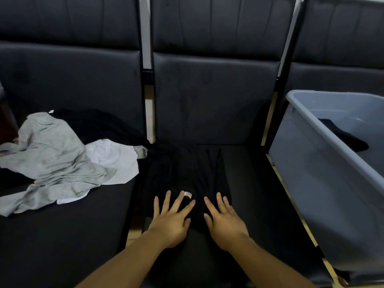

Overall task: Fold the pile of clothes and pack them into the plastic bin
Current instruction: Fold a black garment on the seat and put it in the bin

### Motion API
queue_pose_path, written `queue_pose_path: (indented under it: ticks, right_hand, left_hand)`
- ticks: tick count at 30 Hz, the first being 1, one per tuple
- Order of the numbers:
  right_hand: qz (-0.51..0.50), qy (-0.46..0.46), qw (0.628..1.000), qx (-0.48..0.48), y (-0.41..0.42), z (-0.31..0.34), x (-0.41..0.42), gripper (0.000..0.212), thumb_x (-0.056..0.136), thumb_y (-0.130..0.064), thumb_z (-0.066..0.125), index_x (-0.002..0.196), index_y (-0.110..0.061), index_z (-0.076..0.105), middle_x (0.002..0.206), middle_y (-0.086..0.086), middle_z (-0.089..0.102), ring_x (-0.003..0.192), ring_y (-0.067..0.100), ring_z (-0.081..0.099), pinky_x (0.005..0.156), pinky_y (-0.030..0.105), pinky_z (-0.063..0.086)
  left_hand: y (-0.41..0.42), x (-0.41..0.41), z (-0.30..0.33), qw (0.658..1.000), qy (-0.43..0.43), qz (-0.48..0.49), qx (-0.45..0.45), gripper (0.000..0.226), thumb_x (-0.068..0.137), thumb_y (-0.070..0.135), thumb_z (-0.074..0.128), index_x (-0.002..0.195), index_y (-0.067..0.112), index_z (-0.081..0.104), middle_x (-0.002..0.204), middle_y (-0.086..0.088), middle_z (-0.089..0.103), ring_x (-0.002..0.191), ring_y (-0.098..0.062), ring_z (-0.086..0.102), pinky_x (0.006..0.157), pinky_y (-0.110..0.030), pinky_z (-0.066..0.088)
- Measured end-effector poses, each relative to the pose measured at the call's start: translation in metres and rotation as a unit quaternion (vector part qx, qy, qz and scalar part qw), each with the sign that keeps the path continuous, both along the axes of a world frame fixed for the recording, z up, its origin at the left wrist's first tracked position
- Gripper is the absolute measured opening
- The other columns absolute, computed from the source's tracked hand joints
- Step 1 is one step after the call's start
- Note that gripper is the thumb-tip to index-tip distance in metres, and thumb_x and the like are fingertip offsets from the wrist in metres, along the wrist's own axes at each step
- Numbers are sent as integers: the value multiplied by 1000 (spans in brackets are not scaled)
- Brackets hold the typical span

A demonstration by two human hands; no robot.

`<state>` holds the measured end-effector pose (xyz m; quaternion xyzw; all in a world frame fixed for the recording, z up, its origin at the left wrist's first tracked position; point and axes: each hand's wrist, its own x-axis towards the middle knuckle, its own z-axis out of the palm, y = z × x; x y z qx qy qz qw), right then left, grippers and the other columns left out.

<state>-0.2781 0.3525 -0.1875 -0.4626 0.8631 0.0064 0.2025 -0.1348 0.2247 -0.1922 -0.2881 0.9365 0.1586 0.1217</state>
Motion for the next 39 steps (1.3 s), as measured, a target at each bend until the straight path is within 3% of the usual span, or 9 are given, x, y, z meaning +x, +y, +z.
queue_pose_path:
  ticks: [11, 14, 16, 18, 21, 25, 30, 35, 39]
  right_hand:
    - [-115, 54, 981, 145, 80, 20, 12, 65, 107, -54, 16, 153, -31, -24, 166, 25, -6, 154, 42, 5, 121, 44, 26]
    - [-71, 91, 981, 159, 88, 45, 12, 61, 107, -53, 24, 159, -19, 22, 153, 26, 40, 140, 40, 43, 96, 41, 45]
    - [-26, 184, 982, 23, 85, 58, -4, 39, 101, -51, 49, 109, -18, 66, 99, 13, 73, 90, 31, 72, 61, 35, 41]
    - [-24, 261, 962, -71, 81, 65, -35, 29, 95, -45, 63, 81, -20, 65, 72, 6, 69, 64, 28, 69, 52, 32, 34]
    - [8, 182, 982, -43, 71, 55, -86, 29, 107, -31, 38, 122, -20, 59, 124, 5, 61, 113, 26, 58, 85, 36, 45]
    - [61, 95, 994, -6, 54, 38, -125, 56, 103, -19, 44, 156, -28, 30, 167, 4, 18, 152, 25, 21, 123, 38, 20]
    - [-13, 10, 998, 53, 55, 16, -111, 70, 103, -19, 37, 161, -37, 2, 170, -3, -8, 156, 21, -1, 121, 42, 28]
    - [-65, 67, 988, 126, 53, 5, -60, 74, 105, -20, 37, 160, -13, -12, 165, 17, -22, 155, 36, -7, 111, 39, 41]
    - [-63, 32, 982, 176, 53, 22, -23, 69, 109, -42, 26, 161, -11, -7, 165, 27, -5, 154, 43, 9, 116, 43, 33]
  left_hand:
    - [64, -53, 16, 990, -13, -109, 93, 68, 96, 33, 39, 153, 49, 8, 164, 13, -22, 145, -25, -37, 112, -62, -26]
    - [74, -53, 18, 989, 10, -124, 81, 61, 90, 31, 47, 145, 45, 24, 163, 9, -1, 151, -26, -14, 116, -62, -15]
    - [72, -46, 22, 991, 15, -121, 59, 47, 84, 33, 51, 128, 38, 36, 147, 5, 17, 143, -23, 9, 117, -58, -2]
    - [66, -37, 26, 993, 4, -110, 32, 29, 83, 37, 50, 111, 33, 43, 131, 6, 25, 130, -21, 21, 112, -51, 11]
    - [49, -31, 28, 998, 7, -58, -10, 26, 91, 44, 36, 103, 30, 56, 118, 7, 40, 119, -17, 33, 102, -44, 24]
    - [25, -35, 13, 968, 201, 57, -139, 30, 94, 50, 29, 93, 29, 50, 98, 6, 49, 99, -21, 50, 83, -41, 40]
    - [-13, -64, 4, 990, 73, 101, -72, 61, 100, 53, 35, 154, 28, 20, 157, -4, 21, 145, -29, 21, 119, -46, 23]
    - [-69, -92, 7, 998, -33, 19, -48, 67, 103, 45, 31, 160, 36, -4, 167, -1, -16, 153, -27, -15, 124, -50, -6]
    - [-81, -95, 16, 985, 31, -23, -168, 63, 104, 45, 37, 159, 27, 12, 166, -9, 0, 152, -31, 5, 123, -48, 13]
